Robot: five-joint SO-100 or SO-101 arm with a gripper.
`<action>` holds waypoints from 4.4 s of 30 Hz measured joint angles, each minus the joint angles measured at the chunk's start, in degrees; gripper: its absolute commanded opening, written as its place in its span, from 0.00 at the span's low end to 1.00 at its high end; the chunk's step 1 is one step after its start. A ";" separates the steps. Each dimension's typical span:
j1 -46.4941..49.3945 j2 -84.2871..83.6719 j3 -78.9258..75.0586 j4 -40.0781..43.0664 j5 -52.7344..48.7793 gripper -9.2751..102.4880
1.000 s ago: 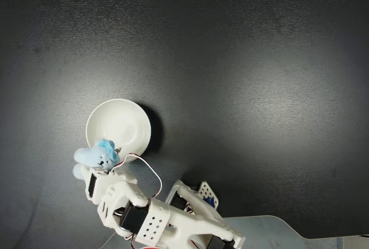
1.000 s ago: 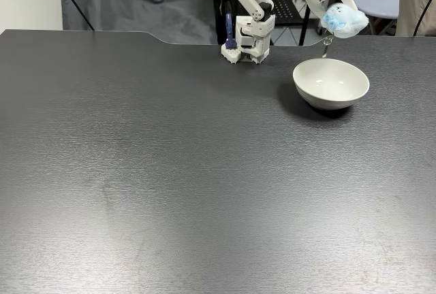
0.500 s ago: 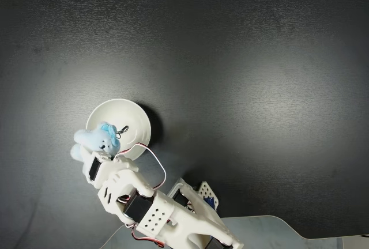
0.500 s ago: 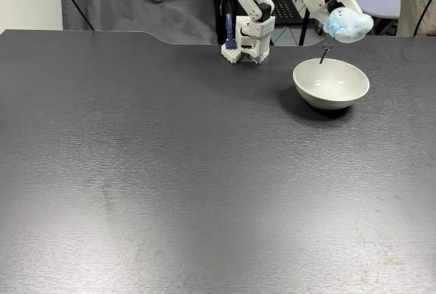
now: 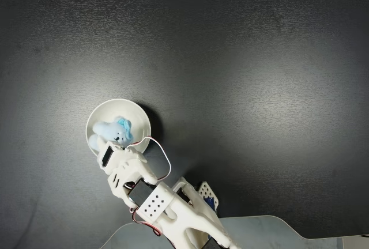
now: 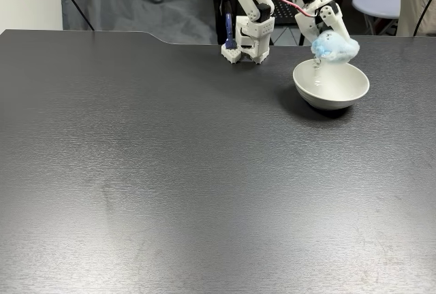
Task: Grasp a skyblue doll and put it in the white bowl.
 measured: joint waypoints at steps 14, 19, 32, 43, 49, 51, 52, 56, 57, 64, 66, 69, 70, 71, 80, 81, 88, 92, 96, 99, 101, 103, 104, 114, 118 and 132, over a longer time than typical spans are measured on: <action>0.35 -0.09 4.22 -3.43 0.09 0.25; 0.35 -0.09 4.22 -3.43 0.09 0.43; 0.44 -0.09 4.22 -3.69 -0.35 0.51; 3.69 3.16 3.25 -4.66 -0.35 0.51; 20.39 15.38 -1.23 -7.38 -0.35 0.51; 26.63 18.90 -1.41 -7.56 -0.35 0.51; 29.71 20.48 -1.41 -7.56 -0.35 0.50; 37.27 25.93 -1.41 -7.47 -0.35 0.40; 38.23 27.16 -1.41 -7.47 -0.35 0.34; 41.66 35.77 -1.41 -7.47 -0.35 0.08; 43.24 38.32 -1.41 -7.47 -0.35 0.10; 45.70 40.96 -1.23 -7.47 -0.35 0.08; 46.58 41.92 -0.44 -7.47 -0.35 0.07; 47.64 42.80 0.97 -7.47 -0.35 0.07; 51.06 48.78 20.21 -6.68 -0.35 0.07; 51.15 48.96 20.83 -5.54 -0.35 0.07; 50.89 49.83 21.18 12.39 -0.35 0.07; 50.89 49.92 21.18 17.93 -0.35 0.07; 50.45 49.92 22.94 18.72 -0.35 0.08; 49.57 49.92 24.70 18.72 -0.35 0.08; 49.75 49.92 24.87 18.72 -0.35 0.08; 49.83 49.92 24.87 18.72 -0.35 0.08; 49.83 49.92 24.87 18.72 -0.35 0.08; 49.57 49.92 19.60 18.90 17.31 0.08; 49.57 49.92 19.51 20.21 20.04 0.08; 49.57 50.01 21.18 30.76 15.91 0.08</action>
